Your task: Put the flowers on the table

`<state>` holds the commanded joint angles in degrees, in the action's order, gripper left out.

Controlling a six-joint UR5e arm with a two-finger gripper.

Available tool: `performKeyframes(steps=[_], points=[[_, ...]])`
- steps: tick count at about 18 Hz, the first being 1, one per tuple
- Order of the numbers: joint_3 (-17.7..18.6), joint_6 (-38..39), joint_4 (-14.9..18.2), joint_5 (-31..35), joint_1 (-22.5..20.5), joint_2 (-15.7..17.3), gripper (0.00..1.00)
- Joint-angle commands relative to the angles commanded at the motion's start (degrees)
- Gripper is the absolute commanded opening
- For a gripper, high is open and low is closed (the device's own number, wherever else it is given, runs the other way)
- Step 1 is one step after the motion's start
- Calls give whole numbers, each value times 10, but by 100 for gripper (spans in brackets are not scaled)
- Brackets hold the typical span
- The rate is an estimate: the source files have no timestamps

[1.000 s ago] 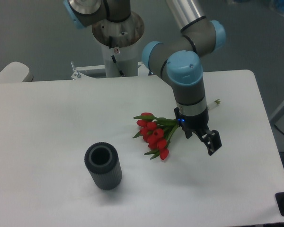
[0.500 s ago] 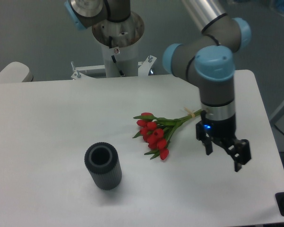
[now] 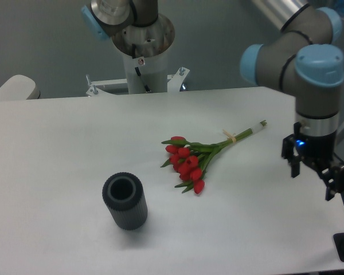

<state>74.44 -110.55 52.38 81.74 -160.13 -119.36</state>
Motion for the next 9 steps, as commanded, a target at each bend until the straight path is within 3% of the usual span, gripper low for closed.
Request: performKeyframes(steps=[9], points=[[11, -9, -1, 8, -10, 4, 100]])
